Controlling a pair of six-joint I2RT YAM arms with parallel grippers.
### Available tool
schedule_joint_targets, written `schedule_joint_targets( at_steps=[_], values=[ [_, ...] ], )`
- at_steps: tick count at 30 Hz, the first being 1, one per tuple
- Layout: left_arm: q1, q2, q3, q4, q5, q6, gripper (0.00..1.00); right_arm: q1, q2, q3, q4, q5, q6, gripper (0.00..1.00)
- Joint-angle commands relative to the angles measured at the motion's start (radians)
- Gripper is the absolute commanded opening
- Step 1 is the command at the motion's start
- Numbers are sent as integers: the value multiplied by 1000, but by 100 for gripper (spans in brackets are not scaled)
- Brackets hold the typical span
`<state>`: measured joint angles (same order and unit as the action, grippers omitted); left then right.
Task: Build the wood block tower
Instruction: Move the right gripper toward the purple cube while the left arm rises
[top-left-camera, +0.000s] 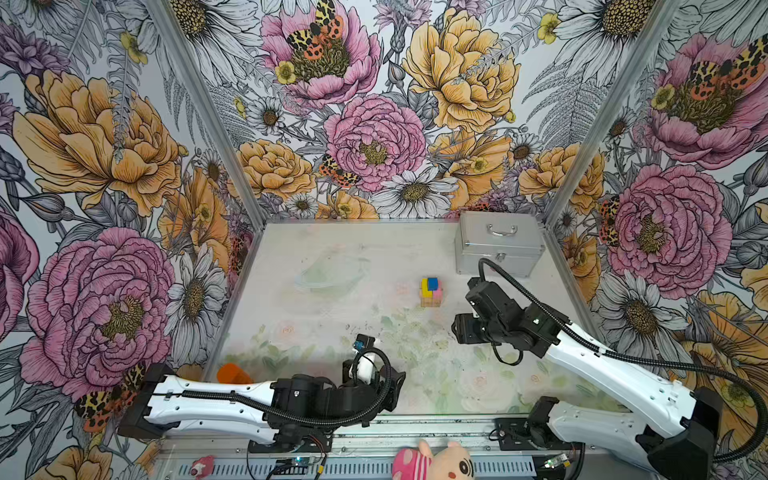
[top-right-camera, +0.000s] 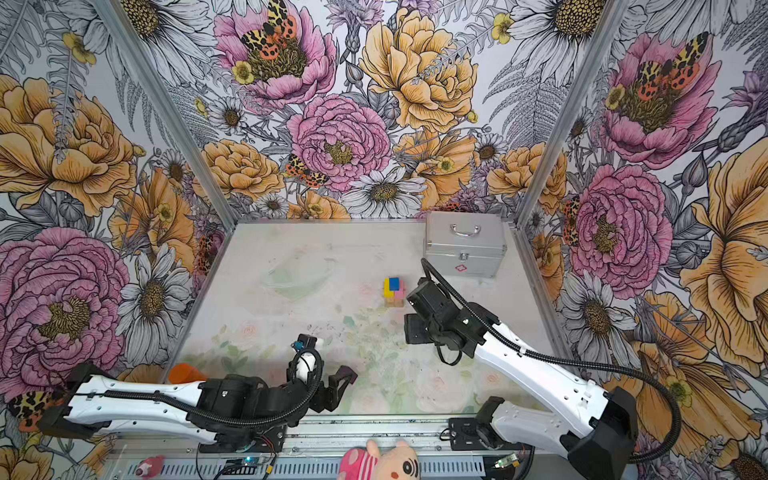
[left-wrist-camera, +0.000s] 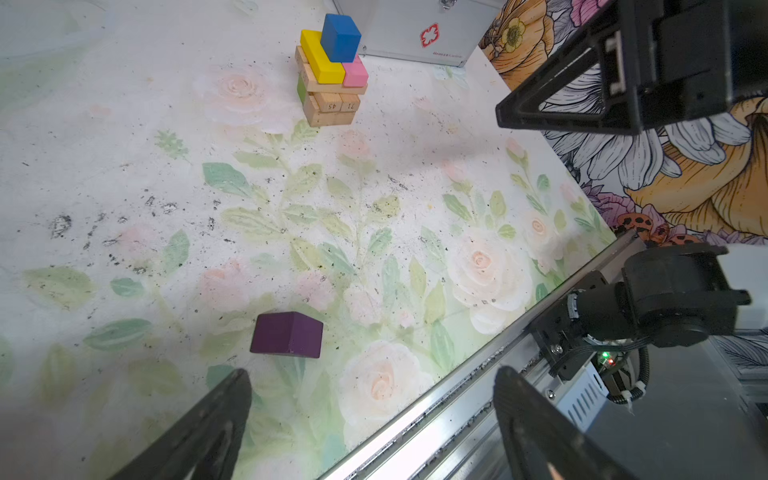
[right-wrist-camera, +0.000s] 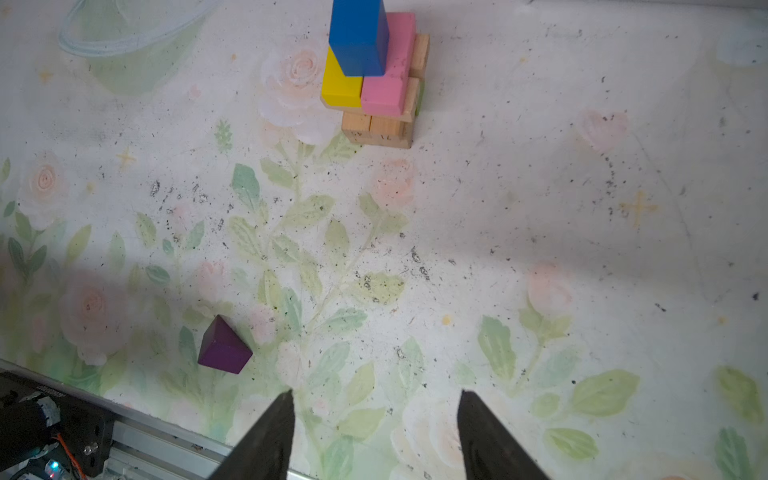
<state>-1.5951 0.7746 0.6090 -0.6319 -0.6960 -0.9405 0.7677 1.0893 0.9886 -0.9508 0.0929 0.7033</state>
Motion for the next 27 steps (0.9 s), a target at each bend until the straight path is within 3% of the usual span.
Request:
schedule_joint_targets(
  at_steps=[1,9,14,18,23,27],
  values=[
    [-8,-11,32,-3,-47,10,92,10,-25,-13,23,1,24,65],
    [9,-123,34,-10,-106,63,94,11,16,5,35,11,-7,65],
    [76,-169,53,-63,-95,90,94,11,17,-65,183,-18,-24,66],
    [153,-189,76,-101,-51,118,95,11,-7,-151,349,-82,-32,72],
    [262,-222,89,-107,-29,159,97,10,9,-160,407,-127,-75,74],
    [437,-236,98,-107,70,199,98,11,40,-175,447,-165,-84,75]
  ],
)
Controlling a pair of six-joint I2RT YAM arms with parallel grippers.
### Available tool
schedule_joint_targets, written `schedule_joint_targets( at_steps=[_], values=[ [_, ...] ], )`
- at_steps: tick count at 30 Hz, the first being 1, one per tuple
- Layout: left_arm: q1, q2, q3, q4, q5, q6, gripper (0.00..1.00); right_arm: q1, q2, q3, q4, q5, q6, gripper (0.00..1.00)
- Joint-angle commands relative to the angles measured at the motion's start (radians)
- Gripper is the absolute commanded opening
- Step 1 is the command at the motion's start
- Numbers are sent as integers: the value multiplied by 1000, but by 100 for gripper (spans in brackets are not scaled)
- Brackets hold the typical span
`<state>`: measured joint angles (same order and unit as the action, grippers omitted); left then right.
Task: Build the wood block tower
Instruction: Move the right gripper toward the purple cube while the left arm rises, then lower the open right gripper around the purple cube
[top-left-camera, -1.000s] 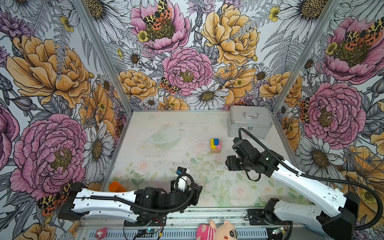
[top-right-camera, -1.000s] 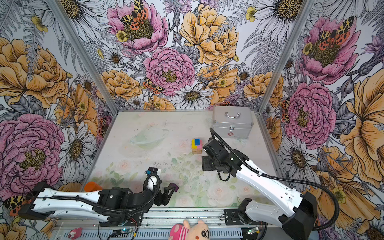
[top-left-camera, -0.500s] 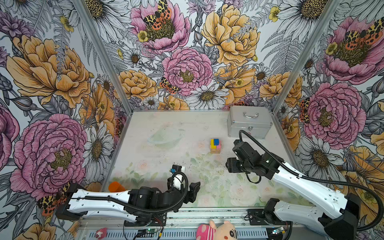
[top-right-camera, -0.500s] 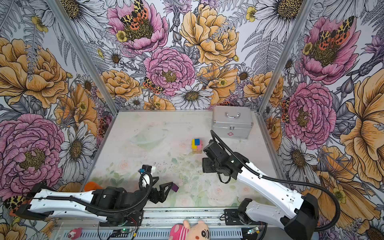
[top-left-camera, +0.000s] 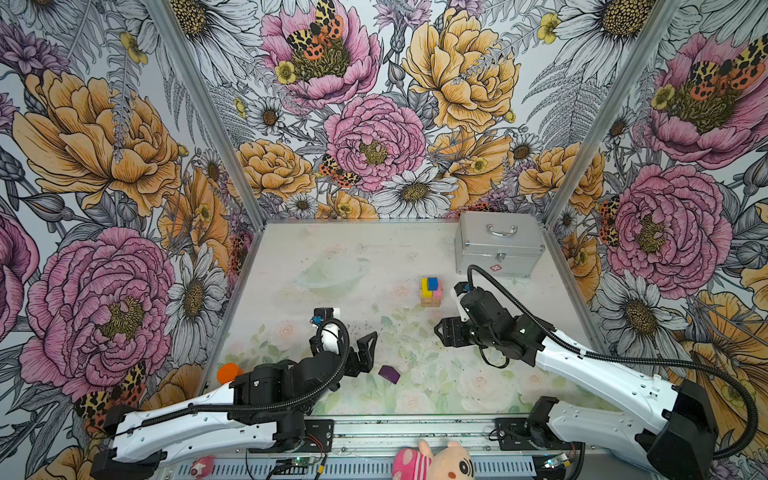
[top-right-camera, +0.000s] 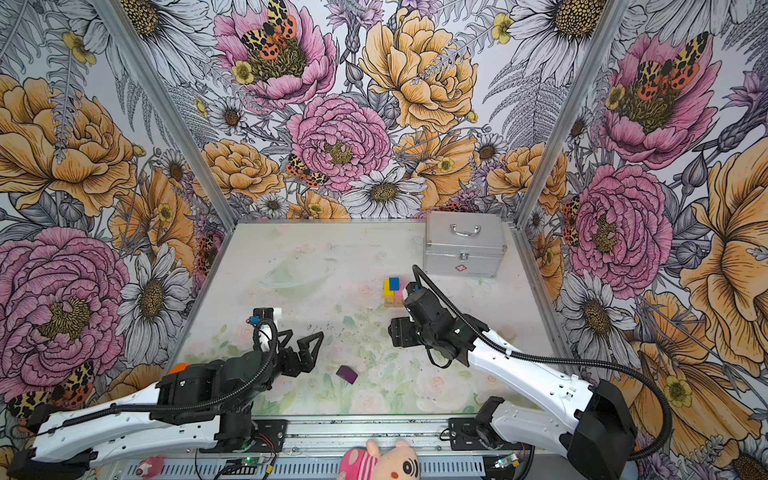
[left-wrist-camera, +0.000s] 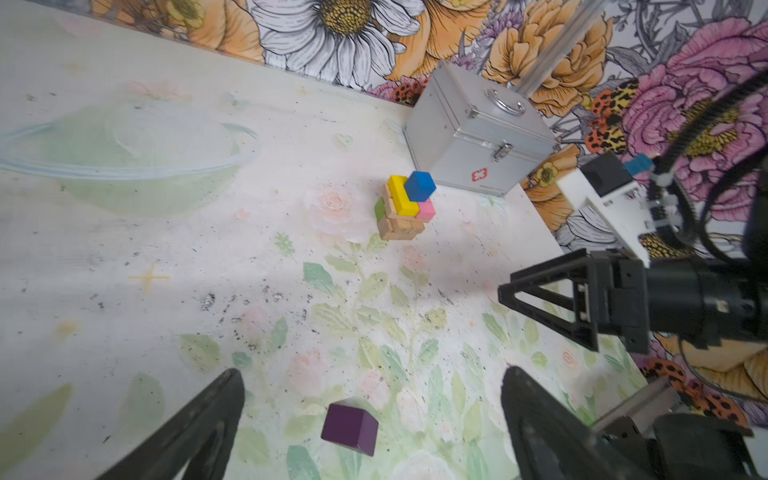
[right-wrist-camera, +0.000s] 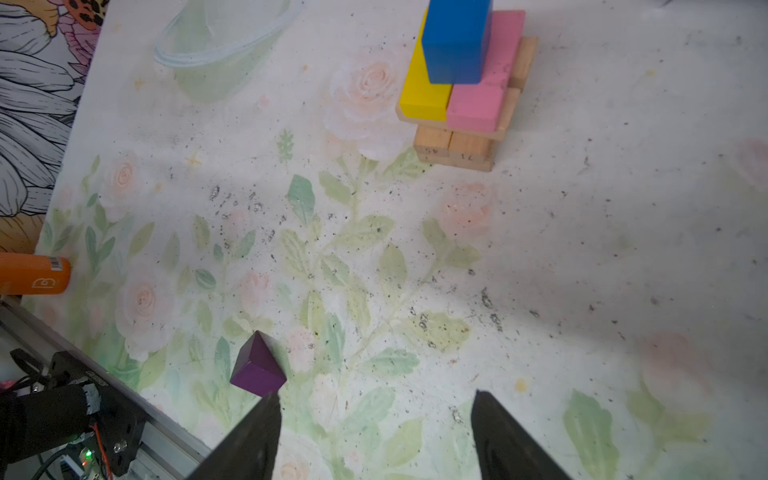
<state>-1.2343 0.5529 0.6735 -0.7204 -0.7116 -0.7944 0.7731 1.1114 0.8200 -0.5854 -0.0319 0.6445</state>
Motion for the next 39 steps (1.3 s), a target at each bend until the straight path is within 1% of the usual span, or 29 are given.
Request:
schedule_joint_targets(
  at_steps=[1,2,4,9,10,13,18,21,28,32,39],
  values=[
    [108,-15,37,-17,117,62,98,5,25,-13,94,-47,-25,75],
    [145,-12,42,-16,148,74,98,7,36,-20,107,-52,-25,75],
    [190,-5,56,-17,194,99,98,7,59,-30,131,-63,-22,75],
    [246,31,98,-17,235,163,98,15,94,-45,178,-91,-7,75],
    [254,39,104,-16,245,175,98,45,97,-47,183,-91,-6,75],
    [296,70,127,-18,284,214,99,72,112,-53,199,-85,-1,75],
    [407,128,175,-17,395,268,99,114,141,-61,239,-82,-7,75],
    [461,151,195,-16,436,286,99,138,157,-58,259,-79,-19,73],
    [541,153,222,-17,493,318,99,189,205,-46,269,-53,-47,65],
    [583,138,225,-19,538,322,99,214,234,-23,268,-47,-62,64],
    [603,110,225,-34,537,320,99,268,295,21,263,-22,-86,64]
  ],
)
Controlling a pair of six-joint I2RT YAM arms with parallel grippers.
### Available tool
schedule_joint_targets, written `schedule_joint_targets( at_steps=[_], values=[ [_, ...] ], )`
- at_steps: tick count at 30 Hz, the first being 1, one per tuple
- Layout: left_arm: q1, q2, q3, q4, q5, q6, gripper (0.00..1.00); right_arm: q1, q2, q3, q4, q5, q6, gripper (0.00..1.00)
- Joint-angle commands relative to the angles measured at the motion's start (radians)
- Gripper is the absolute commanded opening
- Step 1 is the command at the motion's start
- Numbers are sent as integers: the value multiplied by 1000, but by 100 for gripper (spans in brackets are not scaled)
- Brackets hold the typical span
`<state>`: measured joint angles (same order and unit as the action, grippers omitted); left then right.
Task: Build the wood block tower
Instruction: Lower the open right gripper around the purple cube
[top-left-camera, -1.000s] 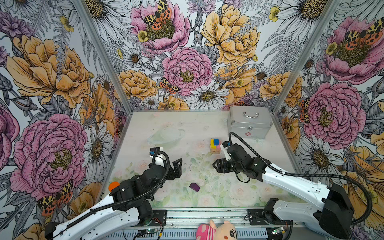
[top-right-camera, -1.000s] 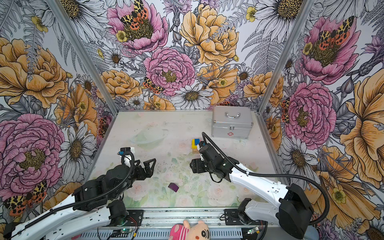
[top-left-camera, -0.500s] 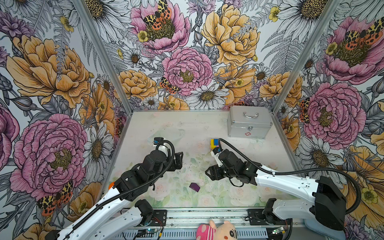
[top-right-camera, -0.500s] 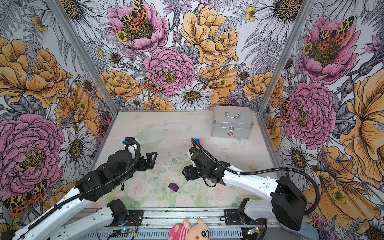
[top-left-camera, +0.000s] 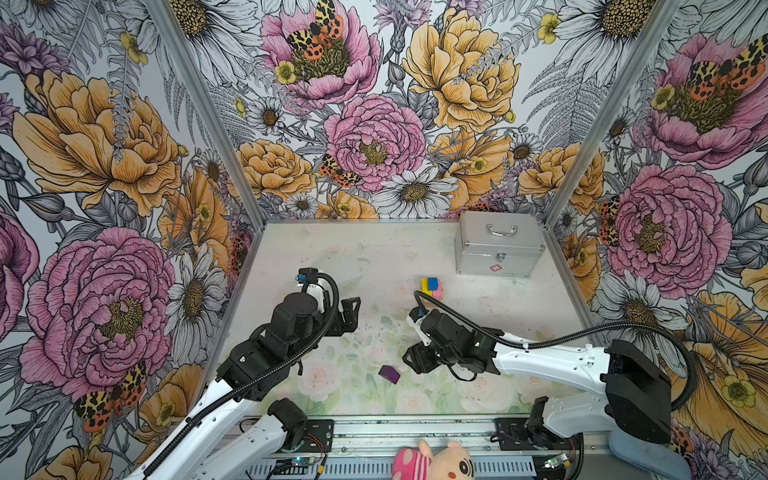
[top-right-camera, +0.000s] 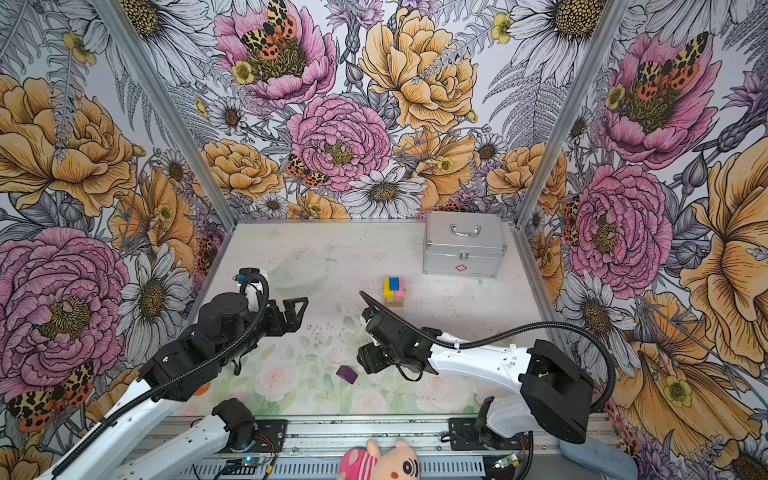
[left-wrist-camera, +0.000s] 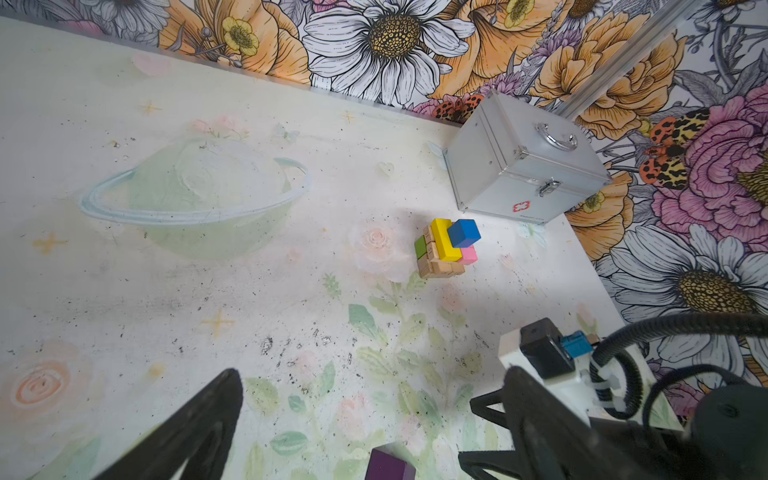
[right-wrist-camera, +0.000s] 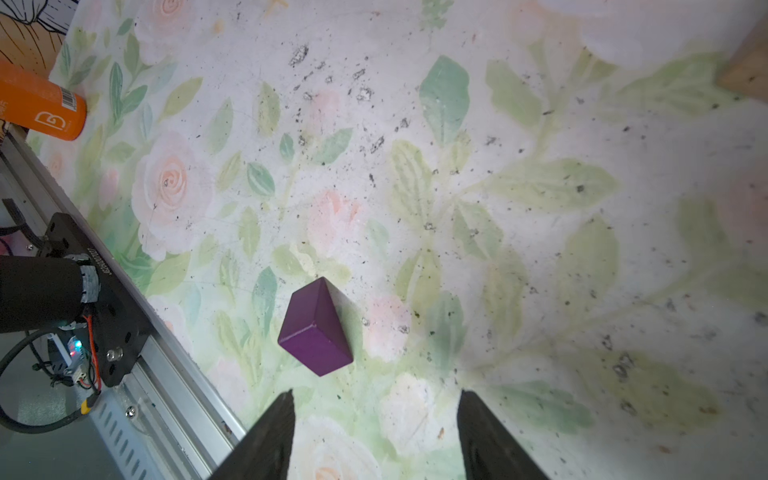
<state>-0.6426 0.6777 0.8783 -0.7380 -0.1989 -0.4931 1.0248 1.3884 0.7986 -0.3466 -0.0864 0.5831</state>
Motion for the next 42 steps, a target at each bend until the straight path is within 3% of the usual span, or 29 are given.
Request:
schedule_joint_targets(
  at_steps=[1,16,42],
  values=[
    [11,-18,20,-20,22,17,99,22,27,47,24,33,-27,64],
    [23,-27,-5,-24,30,4,99,126,187,140,38,77,-62,57],
    [59,-29,-10,-29,52,11,99,141,291,158,71,60,-69,46]
  ],
)
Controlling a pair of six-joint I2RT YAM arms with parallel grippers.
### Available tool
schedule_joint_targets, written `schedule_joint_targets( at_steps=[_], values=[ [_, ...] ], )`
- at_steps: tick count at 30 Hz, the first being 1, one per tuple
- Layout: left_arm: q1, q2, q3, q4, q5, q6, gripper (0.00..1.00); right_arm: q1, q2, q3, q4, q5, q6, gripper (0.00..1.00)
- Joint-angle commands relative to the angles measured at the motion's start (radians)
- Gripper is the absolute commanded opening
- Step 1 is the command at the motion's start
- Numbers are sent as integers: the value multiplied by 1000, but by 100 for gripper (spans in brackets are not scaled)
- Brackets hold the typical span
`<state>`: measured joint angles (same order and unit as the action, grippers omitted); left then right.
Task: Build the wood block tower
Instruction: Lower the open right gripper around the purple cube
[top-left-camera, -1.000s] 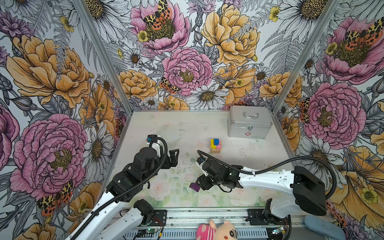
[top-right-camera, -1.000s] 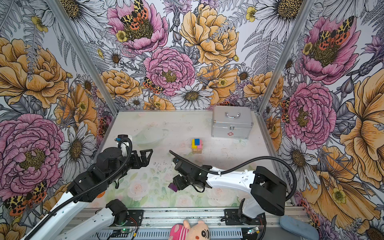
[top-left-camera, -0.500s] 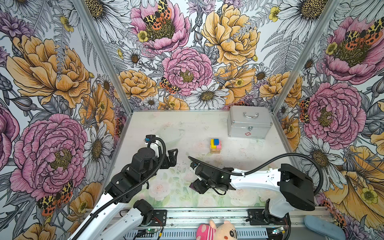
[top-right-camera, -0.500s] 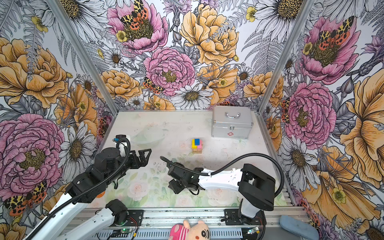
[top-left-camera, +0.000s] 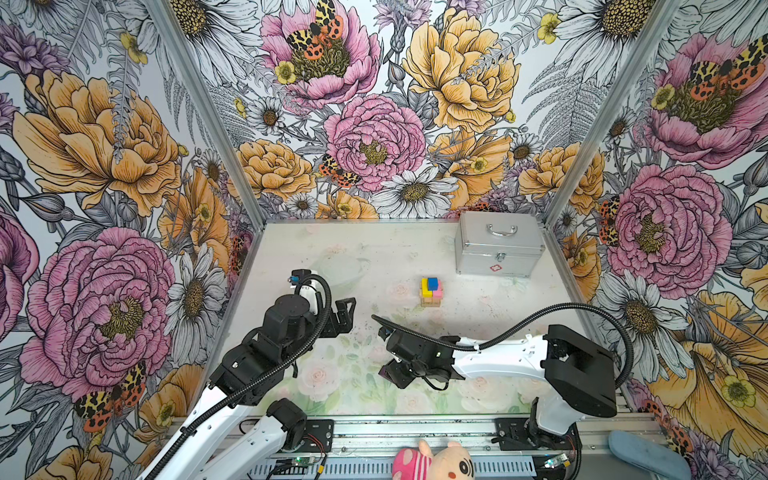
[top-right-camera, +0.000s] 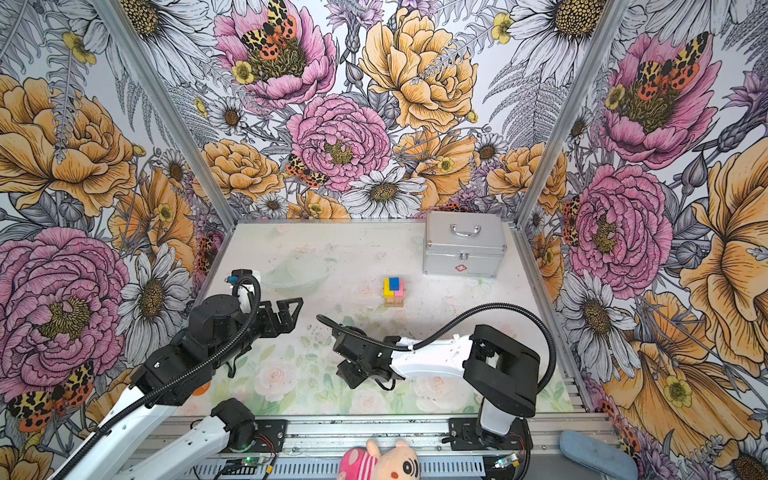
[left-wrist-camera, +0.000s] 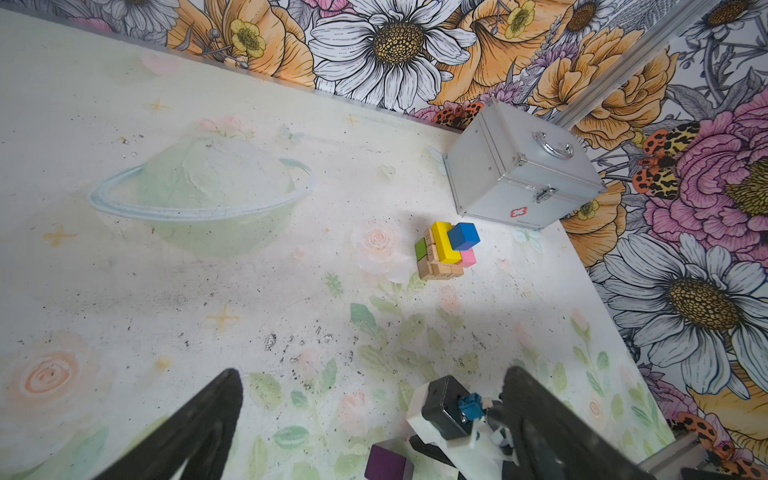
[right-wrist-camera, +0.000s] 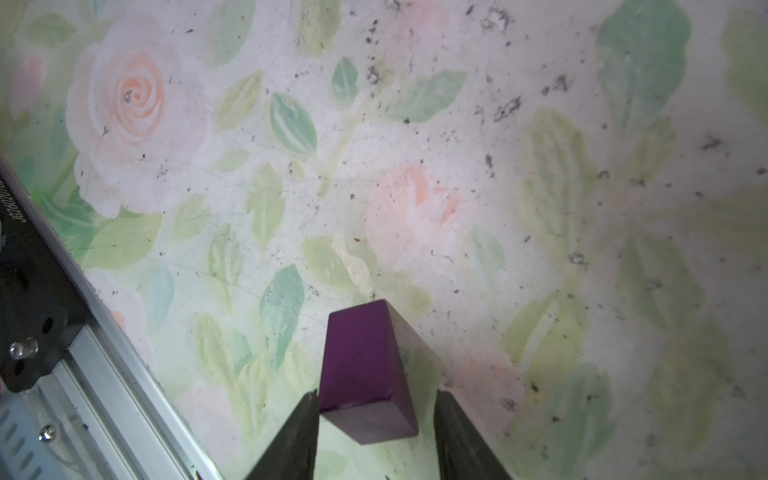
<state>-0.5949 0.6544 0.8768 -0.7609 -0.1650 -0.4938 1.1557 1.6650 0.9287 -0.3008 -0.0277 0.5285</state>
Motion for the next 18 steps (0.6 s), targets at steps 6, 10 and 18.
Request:
schedule_joint_targets(
  at_steps=[6,10,18],
  values=[
    [12,-4,-12,-6,17,11,99,10,25,32,26,-4,-19,45],
    [14,-6,-12,-6,17,9,99,10,30,34,26,-11,-22,44],
    [14,-10,-12,-5,22,7,99,17,42,39,26,-15,-22,42]
  ],
)
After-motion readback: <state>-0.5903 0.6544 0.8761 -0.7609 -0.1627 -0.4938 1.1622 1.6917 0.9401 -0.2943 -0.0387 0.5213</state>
